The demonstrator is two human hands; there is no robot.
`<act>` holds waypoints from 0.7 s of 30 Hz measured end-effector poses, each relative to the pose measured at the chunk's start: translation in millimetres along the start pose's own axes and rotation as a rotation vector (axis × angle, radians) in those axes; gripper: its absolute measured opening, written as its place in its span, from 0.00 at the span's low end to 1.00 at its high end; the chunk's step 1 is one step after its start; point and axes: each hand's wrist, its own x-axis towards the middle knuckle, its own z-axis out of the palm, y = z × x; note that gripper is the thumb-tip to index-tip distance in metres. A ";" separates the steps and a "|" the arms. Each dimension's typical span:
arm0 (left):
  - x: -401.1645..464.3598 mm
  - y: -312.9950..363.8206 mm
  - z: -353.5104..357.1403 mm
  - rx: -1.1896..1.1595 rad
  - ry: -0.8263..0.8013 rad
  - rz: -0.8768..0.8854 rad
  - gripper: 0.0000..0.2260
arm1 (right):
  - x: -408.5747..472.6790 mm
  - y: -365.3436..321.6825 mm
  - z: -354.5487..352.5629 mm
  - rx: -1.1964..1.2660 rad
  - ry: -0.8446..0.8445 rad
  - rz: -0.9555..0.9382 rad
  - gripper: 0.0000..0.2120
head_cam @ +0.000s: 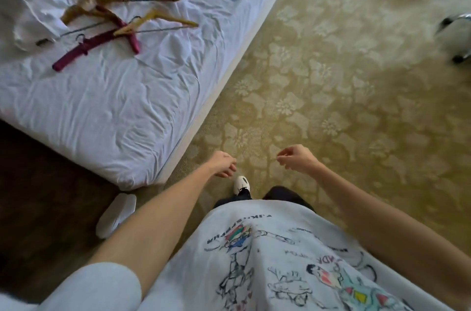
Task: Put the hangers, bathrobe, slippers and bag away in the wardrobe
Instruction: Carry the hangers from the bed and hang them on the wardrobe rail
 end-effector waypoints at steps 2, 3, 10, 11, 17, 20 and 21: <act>19.6 47.6 -9.8 0.007 -0.020 0.036 0.08 | 23.1 -2.5 -35.3 0.008 0.023 0.032 0.08; 29.1 71.5 -13.9 0.003 -0.031 0.060 0.07 | 34.5 -2.6 -51.6 0.008 0.035 0.049 0.08; 115.9 232.4 -44.0 -0.124 0.028 0.246 0.06 | 128.2 0.3 -148.5 0.069 0.086 0.210 0.06; 131.0 254.7 -49.3 -0.143 0.034 0.253 0.06 | 145.0 -0.9 -162.5 0.080 0.092 0.230 0.06; 208.2 376.9 -105.9 -0.100 0.100 0.257 0.08 | 258.0 -44.2 -263.0 0.127 0.076 0.237 0.08; 241.1 422.1 -143.5 -0.066 0.130 0.219 0.08 | 315.4 -102.9 -311.3 0.090 0.041 0.160 0.08; 253.0 434.1 -156.2 -0.069 0.144 0.209 0.08 | 336.0 -125.3 -325.9 0.074 0.028 0.115 0.09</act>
